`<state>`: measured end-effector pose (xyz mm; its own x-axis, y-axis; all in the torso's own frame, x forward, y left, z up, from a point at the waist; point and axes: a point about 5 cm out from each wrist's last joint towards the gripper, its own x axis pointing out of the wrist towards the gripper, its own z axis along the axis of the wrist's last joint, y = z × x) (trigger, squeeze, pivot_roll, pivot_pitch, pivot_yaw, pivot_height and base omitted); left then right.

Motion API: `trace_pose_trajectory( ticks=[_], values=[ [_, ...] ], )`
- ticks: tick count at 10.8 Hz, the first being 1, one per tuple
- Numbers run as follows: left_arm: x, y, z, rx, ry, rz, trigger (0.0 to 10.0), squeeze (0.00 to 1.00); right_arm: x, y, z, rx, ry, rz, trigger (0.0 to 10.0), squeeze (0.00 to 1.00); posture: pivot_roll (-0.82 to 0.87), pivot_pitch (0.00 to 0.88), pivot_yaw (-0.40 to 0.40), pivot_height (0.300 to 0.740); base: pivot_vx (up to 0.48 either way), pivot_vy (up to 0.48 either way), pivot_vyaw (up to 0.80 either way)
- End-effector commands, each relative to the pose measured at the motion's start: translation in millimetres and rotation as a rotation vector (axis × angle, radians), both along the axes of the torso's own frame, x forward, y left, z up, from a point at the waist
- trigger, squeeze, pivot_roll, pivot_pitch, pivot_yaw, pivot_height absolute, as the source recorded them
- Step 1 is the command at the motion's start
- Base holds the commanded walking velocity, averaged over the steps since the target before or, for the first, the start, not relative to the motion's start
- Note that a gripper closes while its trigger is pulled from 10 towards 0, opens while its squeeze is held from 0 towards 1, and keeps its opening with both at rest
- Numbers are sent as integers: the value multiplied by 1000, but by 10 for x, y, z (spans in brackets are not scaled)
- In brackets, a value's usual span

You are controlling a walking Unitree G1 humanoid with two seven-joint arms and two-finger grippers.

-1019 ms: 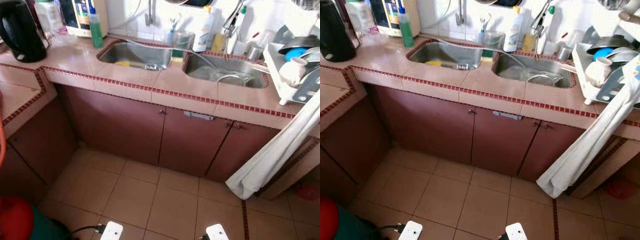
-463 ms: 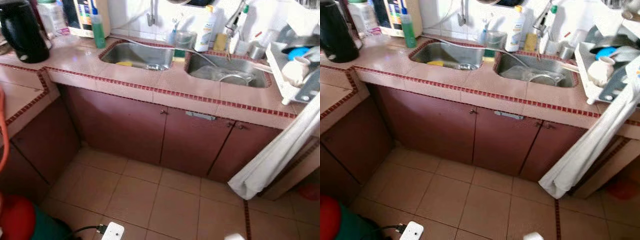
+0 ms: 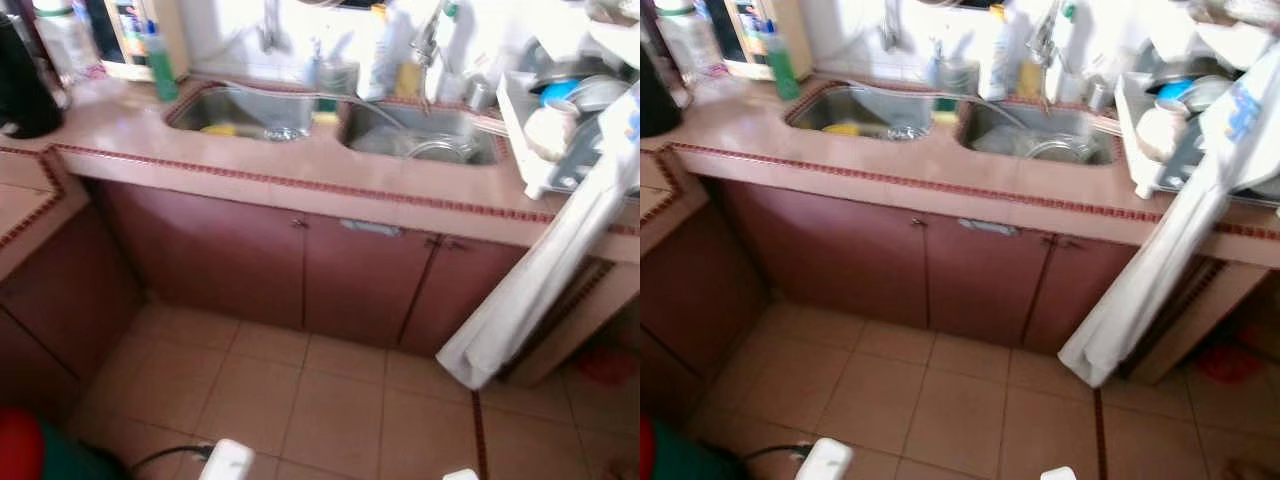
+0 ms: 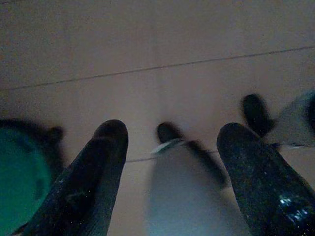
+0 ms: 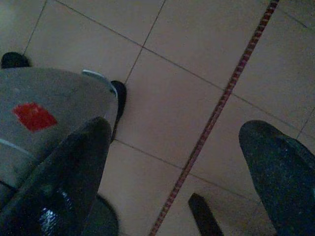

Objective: Kitchen organization

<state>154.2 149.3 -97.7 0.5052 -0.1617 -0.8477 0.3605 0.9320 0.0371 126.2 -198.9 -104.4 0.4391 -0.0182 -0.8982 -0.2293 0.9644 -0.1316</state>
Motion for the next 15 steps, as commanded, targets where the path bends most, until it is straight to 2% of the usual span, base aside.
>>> trace_pose_trajectory(
  ticks=[1, 8, 12, 13, 15],
  values=[
    [-8, 84, -2, 30, 8, -6, 10000, 0, 75, 130, 6, 30, -14, 12, 10000, 0, -104, 0, 12, 740, 0, 0, 0],
    [-32, 136, -9, 44, 16, -22, 10000, 0, 97, 60, 27, 30, -20, 47, 10000, 0, -109, 28, 22, 740, 0, 0, 0],
    [-108, 156, -33, 54, 32, -53, 10000, 0, 83, 136, 17, 48, -24, 94, 10000, 0, -136, 61, 43, 740, 0, 0, 0],
    [-129, 169, -38, 66, 43, -104, 10000, 0, 92, 197, 16, 59, -33, 119, 10000, 0, -159, 75, 63, 740, 0, 0, 0],
    [17, 311, 34, 78, 6, -113, 10000, 0, 188, 256, 56, 82, -81, 167, 10000, 0, -164, 97, 77, 740, 0, 0, 0]
  ],
)
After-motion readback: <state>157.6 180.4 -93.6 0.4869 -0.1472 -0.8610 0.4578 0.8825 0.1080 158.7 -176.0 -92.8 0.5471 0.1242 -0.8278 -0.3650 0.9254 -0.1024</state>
